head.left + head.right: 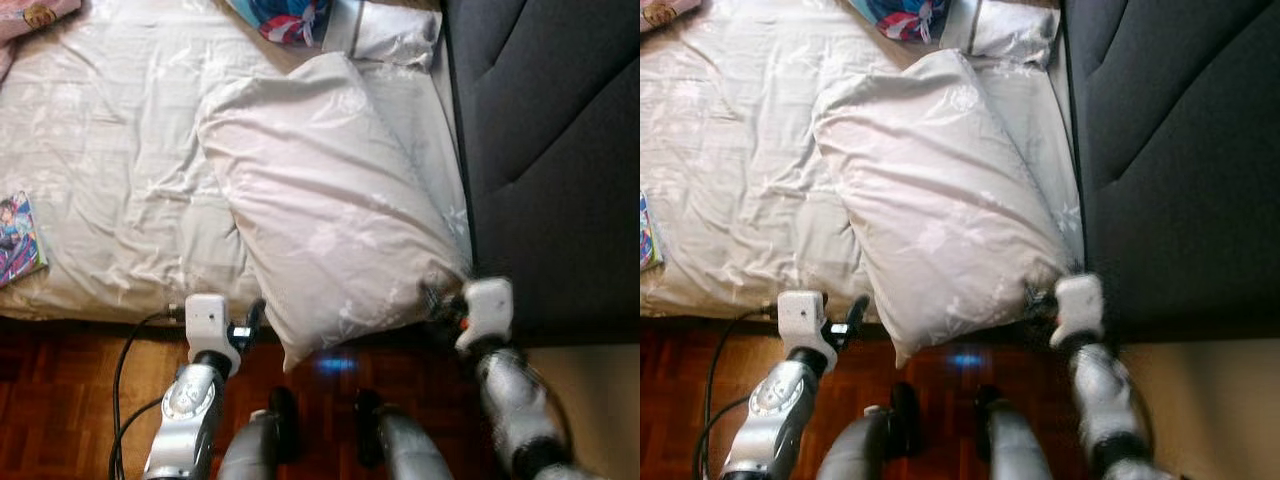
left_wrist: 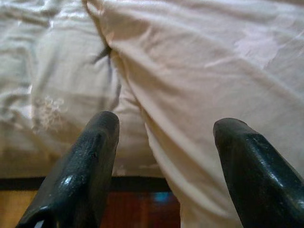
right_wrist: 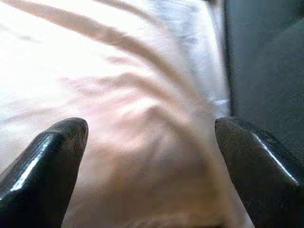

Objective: Clean up the room

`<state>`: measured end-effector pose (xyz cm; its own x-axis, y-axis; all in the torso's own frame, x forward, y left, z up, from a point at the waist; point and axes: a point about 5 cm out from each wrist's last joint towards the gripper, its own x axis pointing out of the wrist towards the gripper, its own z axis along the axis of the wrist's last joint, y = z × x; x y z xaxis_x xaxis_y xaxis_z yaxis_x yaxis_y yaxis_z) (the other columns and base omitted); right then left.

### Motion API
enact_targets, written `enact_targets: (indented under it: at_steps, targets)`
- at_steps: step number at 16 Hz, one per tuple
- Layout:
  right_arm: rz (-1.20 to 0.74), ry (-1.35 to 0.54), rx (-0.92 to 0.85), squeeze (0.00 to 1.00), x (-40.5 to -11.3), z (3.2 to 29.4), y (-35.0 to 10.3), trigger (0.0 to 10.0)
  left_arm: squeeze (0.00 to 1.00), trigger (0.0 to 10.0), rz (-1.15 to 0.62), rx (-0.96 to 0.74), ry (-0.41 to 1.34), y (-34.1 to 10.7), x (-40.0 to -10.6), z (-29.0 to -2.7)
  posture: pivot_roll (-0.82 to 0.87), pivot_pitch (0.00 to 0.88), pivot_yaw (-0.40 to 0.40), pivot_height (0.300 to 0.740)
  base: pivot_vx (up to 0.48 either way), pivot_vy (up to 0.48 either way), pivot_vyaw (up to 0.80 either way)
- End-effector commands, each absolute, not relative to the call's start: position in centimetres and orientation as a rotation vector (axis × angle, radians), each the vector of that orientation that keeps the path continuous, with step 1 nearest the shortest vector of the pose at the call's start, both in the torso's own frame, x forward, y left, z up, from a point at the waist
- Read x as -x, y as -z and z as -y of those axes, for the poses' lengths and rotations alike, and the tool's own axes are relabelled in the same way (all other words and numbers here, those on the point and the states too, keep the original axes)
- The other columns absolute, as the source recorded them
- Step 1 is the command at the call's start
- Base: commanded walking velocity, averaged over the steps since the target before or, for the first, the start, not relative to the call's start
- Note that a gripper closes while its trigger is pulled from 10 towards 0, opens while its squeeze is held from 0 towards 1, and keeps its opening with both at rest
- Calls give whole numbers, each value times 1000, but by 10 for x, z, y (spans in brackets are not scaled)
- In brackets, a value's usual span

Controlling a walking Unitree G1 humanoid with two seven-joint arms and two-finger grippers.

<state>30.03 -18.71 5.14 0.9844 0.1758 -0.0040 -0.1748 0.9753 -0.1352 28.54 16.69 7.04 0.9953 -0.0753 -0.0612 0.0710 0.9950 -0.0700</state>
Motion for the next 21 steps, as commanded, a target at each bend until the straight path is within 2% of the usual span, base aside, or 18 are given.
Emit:
enact_targets:
  at_steps: [1,6,8,10,15,21]
  targets:
    - [-24,-194,137,0,-287,186,-39,10000,0,10000,-117,64,57,-55,-278,-170,11,396,4,740,0,0,0]
    - [35,-121,98,0,-290,193,-52,10000,0,10000,-85,74,58,-59,-286,-165,-11,352,8,740,0,0,0]
    - [175,-48,43,0,-295,194,-79,10000,0,10000,-61,61,60,-62,-289,-165,-14,334,9,740,0,0,0]
    - [212,-37,25,0,-296,192,-89,10000,0,10000,-35,54,54,-67,-292,-165,-26,315,4,740,0,0,0]
    - [91,-82,40,0,-280,185,-67,10000,0,10000,39,34,33,-79,-298,-166,-33,303,-7,740,0,0,0]
    - [82,-66,32,0,-281,186,-69,10000,0,10000,122,14,24,-96,-300,-168,-24,295,-13,740,0,0,0]
